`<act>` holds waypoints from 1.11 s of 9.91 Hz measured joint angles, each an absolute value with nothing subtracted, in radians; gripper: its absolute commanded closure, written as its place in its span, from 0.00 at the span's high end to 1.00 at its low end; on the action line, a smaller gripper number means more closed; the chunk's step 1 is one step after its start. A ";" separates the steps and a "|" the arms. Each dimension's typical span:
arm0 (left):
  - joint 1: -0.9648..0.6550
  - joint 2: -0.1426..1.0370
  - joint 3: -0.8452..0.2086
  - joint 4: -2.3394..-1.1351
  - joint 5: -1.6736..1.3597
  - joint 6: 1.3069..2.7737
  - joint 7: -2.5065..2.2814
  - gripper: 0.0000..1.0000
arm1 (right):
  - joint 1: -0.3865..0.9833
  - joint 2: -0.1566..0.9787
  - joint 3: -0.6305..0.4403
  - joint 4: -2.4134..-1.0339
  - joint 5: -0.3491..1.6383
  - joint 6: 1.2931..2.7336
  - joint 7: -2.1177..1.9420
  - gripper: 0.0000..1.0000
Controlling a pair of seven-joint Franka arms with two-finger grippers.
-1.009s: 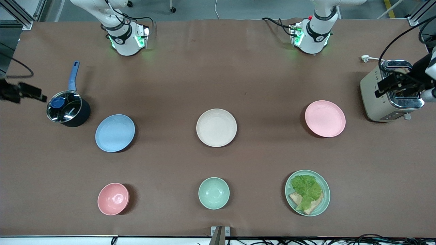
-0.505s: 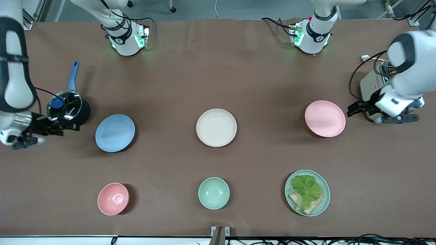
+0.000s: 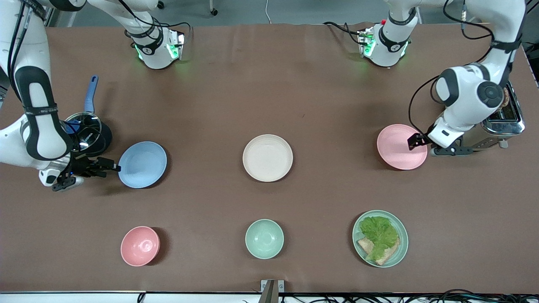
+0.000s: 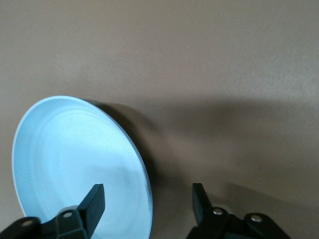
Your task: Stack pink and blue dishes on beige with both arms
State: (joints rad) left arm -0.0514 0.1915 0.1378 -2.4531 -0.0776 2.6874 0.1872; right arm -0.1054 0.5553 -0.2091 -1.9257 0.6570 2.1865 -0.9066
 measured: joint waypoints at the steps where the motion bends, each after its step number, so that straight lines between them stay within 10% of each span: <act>1: -0.024 0.214 0.149 -2.455 -0.078 2.697 0.242 0.83 | -0.106 0.557 -0.209 -1.940 0.661 2.193 -0.909 0.57; 3: 0.000 0.224 0.177 -2.456 -0.078 2.698 0.301 0.75 | -0.106 0.557 -0.209 -1.964 0.672 2.195 -0.910 0.42; 5: -0.002 0.234 0.177 -2.456 -0.094 2.708 0.307 0.62 | -0.106 0.558 -0.209 -1.980 0.691 2.196 -0.911 0.02; 11: -0.019 0.273 0.170 -2.451 -0.432 2.719 0.500 0.14 | -0.105 0.566 -0.261 -1.885 0.713 2.032 -0.873 0.00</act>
State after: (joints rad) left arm -0.0189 0.2726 0.1704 -2.4510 -0.4316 2.7187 0.5002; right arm -0.1047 0.5659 -0.2612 -1.8852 0.7131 2.0322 -0.8734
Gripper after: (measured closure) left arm 0.692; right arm 0.947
